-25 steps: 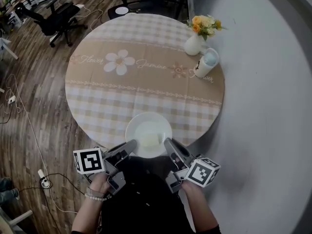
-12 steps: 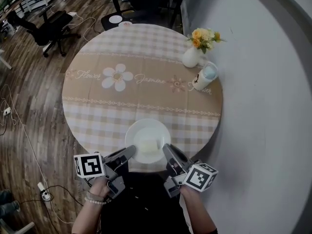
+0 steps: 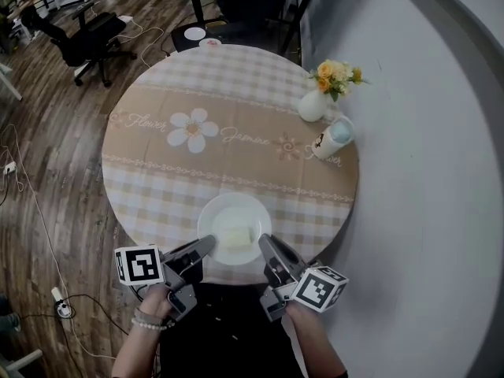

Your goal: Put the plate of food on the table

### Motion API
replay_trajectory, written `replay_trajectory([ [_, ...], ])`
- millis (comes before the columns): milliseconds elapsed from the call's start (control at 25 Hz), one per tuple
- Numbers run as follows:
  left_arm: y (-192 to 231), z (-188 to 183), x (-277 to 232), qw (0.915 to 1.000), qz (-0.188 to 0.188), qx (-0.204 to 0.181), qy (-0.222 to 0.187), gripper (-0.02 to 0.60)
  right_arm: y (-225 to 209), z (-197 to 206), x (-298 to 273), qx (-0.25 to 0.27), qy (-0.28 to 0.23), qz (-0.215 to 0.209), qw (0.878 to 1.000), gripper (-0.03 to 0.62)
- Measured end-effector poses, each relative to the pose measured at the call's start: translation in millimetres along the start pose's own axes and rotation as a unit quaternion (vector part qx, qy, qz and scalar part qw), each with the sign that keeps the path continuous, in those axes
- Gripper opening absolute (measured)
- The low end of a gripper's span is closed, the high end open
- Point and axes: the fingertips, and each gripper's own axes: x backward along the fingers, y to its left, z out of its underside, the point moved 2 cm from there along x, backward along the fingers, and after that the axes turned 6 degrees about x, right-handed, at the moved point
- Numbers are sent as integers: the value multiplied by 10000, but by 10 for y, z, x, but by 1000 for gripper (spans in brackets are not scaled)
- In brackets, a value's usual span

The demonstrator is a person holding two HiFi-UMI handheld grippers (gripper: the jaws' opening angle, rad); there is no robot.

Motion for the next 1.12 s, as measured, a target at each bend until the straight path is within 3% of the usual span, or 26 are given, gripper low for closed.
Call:
replay_trajectory([
  [120, -49, 9, -41, 9999, 16, 68, -126, 6, -28, -59, -17, 57, 72, -114, 9999, 23],
  [240, -22, -75, -71, 9966, -68, -817, -104, 6, -60, -114, -8, 72, 130, -164, 9998, 23],
  [280, -8, -78, -75, 9953, -160, -947, -103, 6, -75, -128, 1, 83, 152, -182, 9997, 23],
  [600, -76, 85, -224, 9992, 29, 158, -378, 6, -186, -200, 14, 119, 280, -280, 9991, 23],
  [1120, -39, 48, -358, 9989, -59, 175, -438, 6, -311, -283, -26, 83, 320, -305, 9990, 23],
])
